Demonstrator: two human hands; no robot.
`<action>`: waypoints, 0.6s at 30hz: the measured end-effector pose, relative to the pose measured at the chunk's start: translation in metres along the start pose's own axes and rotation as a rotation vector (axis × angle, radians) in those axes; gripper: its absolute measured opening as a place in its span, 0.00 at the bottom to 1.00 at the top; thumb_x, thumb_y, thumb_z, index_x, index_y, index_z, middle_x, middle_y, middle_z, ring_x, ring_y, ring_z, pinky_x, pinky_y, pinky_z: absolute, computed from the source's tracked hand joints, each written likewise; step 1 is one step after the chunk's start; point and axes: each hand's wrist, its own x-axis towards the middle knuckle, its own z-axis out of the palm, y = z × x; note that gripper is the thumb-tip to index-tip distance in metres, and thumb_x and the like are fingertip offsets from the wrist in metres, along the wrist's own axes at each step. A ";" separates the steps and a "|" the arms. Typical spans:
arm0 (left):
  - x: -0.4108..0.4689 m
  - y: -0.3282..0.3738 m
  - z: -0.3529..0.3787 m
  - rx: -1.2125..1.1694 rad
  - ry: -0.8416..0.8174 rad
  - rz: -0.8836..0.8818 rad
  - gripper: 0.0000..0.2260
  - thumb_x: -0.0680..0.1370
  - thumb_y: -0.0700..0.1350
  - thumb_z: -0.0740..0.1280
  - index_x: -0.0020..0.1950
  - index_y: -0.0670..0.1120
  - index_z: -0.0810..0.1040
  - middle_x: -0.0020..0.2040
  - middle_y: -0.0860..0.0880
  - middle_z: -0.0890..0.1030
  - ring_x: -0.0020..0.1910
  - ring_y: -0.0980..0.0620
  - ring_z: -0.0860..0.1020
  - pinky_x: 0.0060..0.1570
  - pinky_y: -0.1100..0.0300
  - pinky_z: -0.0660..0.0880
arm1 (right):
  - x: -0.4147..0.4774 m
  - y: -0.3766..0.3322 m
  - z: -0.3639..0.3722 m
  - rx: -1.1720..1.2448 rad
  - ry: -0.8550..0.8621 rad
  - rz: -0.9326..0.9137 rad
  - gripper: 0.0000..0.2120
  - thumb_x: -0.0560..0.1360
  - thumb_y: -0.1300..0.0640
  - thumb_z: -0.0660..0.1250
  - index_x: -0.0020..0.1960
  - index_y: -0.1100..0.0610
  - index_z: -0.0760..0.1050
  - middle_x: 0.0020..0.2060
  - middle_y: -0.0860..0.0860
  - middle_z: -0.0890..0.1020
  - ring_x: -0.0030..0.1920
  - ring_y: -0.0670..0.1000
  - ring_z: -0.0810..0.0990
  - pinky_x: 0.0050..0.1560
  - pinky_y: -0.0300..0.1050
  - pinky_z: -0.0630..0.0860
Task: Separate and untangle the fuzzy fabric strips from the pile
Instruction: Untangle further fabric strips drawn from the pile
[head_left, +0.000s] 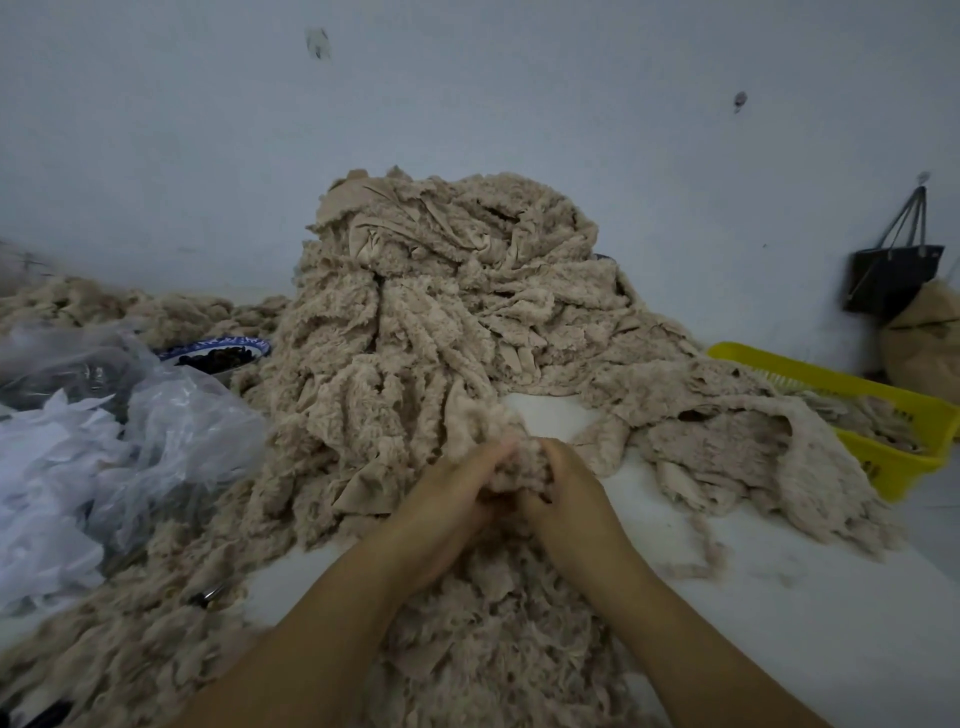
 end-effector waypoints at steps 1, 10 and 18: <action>-0.002 0.003 0.000 0.140 0.027 0.016 0.10 0.81 0.57 0.63 0.48 0.66 0.84 0.51 0.61 0.85 0.52 0.64 0.82 0.46 0.71 0.77 | -0.001 0.002 -0.002 0.027 0.008 0.038 0.15 0.77 0.60 0.63 0.59 0.45 0.72 0.50 0.41 0.77 0.52 0.45 0.77 0.42 0.25 0.67; 0.018 -0.015 -0.045 0.786 0.561 0.106 0.09 0.82 0.49 0.62 0.59 0.51 0.77 0.55 0.51 0.79 0.47 0.59 0.76 0.41 0.66 0.71 | 0.018 0.013 -0.050 1.300 0.373 0.224 0.15 0.77 0.47 0.67 0.60 0.51 0.75 0.51 0.49 0.81 0.46 0.48 0.86 0.42 0.38 0.81; 0.022 -0.028 -0.043 1.189 0.452 0.117 0.12 0.82 0.51 0.62 0.58 0.46 0.79 0.56 0.48 0.76 0.59 0.47 0.72 0.59 0.56 0.69 | 0.002 0.013 -0.009 0.236 -0.031 0.316 0.09 0.79 0.46 0.64 0.50 0.47 0.81 0.41 0.44 0.85 0.40 0.41 0.83 0.49 0.43 0.81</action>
